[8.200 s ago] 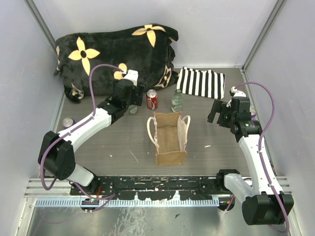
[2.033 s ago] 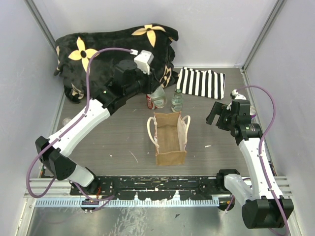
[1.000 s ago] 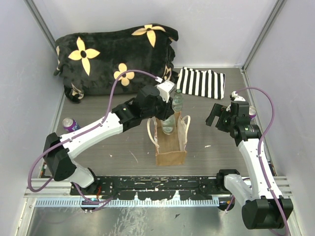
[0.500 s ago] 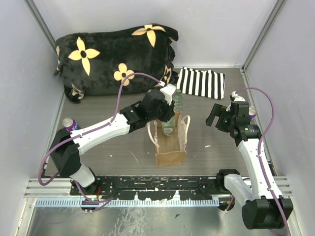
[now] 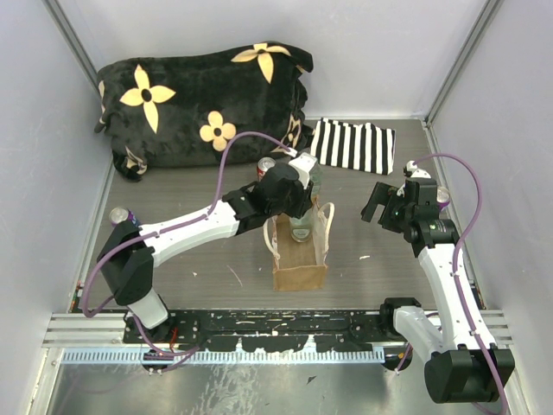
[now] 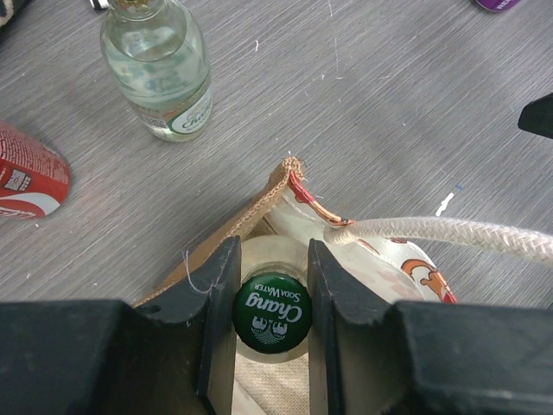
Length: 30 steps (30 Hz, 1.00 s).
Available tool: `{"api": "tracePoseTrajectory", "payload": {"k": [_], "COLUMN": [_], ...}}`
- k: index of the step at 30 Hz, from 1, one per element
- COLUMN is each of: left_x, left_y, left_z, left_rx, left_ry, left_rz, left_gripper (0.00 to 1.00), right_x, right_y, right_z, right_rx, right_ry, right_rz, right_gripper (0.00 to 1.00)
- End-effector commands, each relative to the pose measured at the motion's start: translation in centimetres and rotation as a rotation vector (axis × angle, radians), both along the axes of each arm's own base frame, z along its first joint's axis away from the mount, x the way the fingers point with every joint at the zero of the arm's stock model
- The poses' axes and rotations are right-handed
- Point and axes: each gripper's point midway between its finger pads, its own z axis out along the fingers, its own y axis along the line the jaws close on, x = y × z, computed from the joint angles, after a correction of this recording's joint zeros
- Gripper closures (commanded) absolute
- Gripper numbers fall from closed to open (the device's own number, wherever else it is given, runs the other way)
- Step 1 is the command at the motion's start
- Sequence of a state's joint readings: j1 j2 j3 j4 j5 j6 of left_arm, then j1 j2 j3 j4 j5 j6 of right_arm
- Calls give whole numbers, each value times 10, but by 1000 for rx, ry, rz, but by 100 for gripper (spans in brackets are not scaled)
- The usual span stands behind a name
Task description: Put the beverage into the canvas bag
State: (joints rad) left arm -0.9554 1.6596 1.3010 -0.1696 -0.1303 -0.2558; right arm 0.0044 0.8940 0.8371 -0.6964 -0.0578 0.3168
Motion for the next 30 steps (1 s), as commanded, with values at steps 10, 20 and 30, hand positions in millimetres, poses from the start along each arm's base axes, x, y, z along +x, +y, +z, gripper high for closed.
{"api": "tracePoseTrajectory", "payload": {"k": [10, 20, 30], "left_x": [20, 20, 15], "left_y": [-22, -24, -27], "left_z": [24, 4, 4], "left_rx": [-122, -77, -58], "left_ry": [-103, -111, -128], "left_rz": [59, 63, 40], "left_gripper": [100, 99, 32], "right_x": [4, -1, -2], "right_y": [-4, -5, -4], "right_z": [15, 17, 16], "right_rx": [-21, -27, -25], "right_ry": [-63, -69, -68], "right_rz": [-5, -8, -7], "right_gripper": [0, 0, 0]}}
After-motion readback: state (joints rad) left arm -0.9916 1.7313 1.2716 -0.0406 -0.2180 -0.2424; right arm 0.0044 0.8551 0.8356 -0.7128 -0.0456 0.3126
